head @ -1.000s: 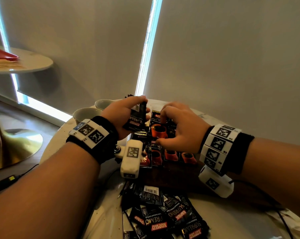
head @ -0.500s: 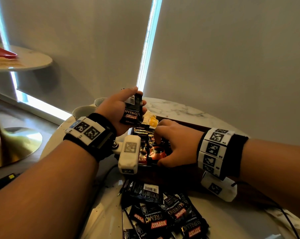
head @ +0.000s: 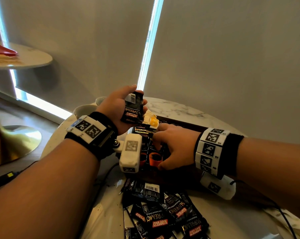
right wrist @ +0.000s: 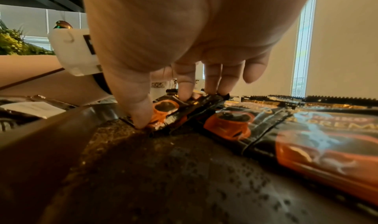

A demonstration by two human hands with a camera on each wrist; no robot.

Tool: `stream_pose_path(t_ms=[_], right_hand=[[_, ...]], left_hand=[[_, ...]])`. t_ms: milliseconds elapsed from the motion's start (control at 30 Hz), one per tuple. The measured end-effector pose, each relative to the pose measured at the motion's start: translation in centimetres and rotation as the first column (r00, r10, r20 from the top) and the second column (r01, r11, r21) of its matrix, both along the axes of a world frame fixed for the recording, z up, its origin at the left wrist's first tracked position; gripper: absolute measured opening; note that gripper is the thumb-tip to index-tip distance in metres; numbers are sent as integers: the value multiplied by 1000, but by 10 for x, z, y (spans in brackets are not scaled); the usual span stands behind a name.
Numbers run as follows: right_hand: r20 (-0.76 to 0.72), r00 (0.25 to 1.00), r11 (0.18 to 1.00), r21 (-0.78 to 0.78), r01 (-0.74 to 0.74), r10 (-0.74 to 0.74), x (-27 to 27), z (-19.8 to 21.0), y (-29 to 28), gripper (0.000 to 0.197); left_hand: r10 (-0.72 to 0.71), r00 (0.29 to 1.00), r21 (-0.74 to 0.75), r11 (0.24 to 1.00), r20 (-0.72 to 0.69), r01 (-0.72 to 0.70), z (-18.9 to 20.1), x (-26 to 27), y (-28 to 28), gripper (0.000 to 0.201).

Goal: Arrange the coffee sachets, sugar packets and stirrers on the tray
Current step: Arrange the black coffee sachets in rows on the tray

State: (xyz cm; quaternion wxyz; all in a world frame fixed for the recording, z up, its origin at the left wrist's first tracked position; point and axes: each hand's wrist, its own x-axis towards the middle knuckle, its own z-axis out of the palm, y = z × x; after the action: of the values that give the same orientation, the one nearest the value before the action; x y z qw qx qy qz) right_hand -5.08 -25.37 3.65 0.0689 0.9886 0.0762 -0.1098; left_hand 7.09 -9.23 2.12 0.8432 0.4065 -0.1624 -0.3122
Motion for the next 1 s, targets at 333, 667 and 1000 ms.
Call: stream_pose_path(t_ms=[333,667,1000], right_hand=[[36,999,998,53,14,-16,-4,6,5,54],[93,983,984,-99,-146,155,5,-1,35,86],[113,989,984,-163,-74,93,16,-4,42,73]], left_hand=[[4,1000,8,1000,-15,-4,-1,1,1,34],[10,1000,-4,1000,-9,-10,1,-2,1,30],[13,1000,-16,1000,-15,-13,2,-1,2,33]])
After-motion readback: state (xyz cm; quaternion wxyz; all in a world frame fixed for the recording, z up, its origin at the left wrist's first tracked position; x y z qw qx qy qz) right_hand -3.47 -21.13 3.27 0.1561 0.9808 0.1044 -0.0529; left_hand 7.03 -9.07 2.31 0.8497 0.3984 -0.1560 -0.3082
